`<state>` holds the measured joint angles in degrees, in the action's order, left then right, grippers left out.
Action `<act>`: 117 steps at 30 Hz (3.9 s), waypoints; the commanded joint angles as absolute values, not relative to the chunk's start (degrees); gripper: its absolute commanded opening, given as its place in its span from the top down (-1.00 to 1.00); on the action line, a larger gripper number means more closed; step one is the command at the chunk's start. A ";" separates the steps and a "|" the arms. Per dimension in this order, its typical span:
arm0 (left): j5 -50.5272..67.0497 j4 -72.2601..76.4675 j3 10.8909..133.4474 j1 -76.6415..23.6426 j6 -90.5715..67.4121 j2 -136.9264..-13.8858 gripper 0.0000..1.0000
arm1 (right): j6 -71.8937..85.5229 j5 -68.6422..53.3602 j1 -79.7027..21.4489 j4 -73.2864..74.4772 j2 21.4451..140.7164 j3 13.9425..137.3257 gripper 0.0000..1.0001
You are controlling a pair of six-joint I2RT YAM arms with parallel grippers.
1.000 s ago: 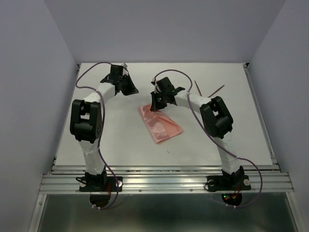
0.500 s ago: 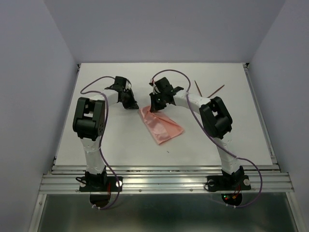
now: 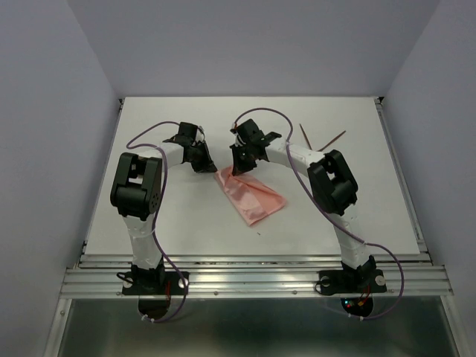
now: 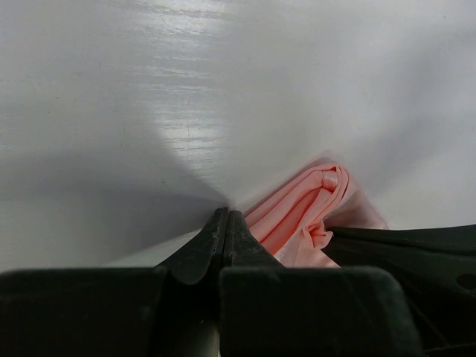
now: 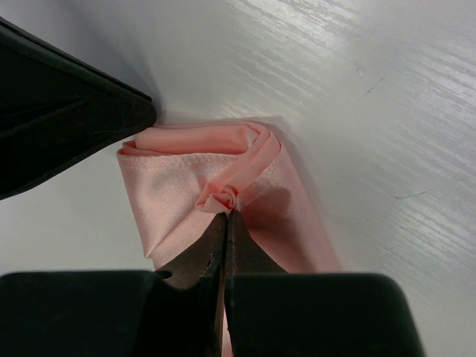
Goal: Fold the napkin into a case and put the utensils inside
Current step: Fold the 2/3-rectangle-folded napkin at the center of the board, then grasp the top corner of the smaller rectangle folded napkin from the folded napkin.
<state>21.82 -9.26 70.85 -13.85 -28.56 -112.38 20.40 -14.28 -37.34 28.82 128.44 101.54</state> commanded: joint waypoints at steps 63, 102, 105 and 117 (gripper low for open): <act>9.15 -14.85 61.70 -21.70 -21.88 -91.24 0.26 | 32.78 -12.22 -42.10 14.50 120.85 93.52 0.99; -3.34 -10.90 61.61 -36.56 -16.87 -98.88 0.36 | 32.78 -20.04 -38.41 11.69 118.39 88.86 0.99; -3.43 -10.63 61.87 -36.56 -16.96 -99.31 0.36 | 32.78 -20.04 -38.41 11.60 118.13 88.77 0.99; -2.89 -8.44 60.30 -37.53 -18.54 -98.44 0.55 | 33.05 -21.44 -37.89 11.51 118.04 88.95 0.99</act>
<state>-3.18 -9.76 60.49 -35.92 -18.11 -98.63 32.84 -18.61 -37.85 14.96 121.58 88.12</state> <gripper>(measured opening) 0.241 0.019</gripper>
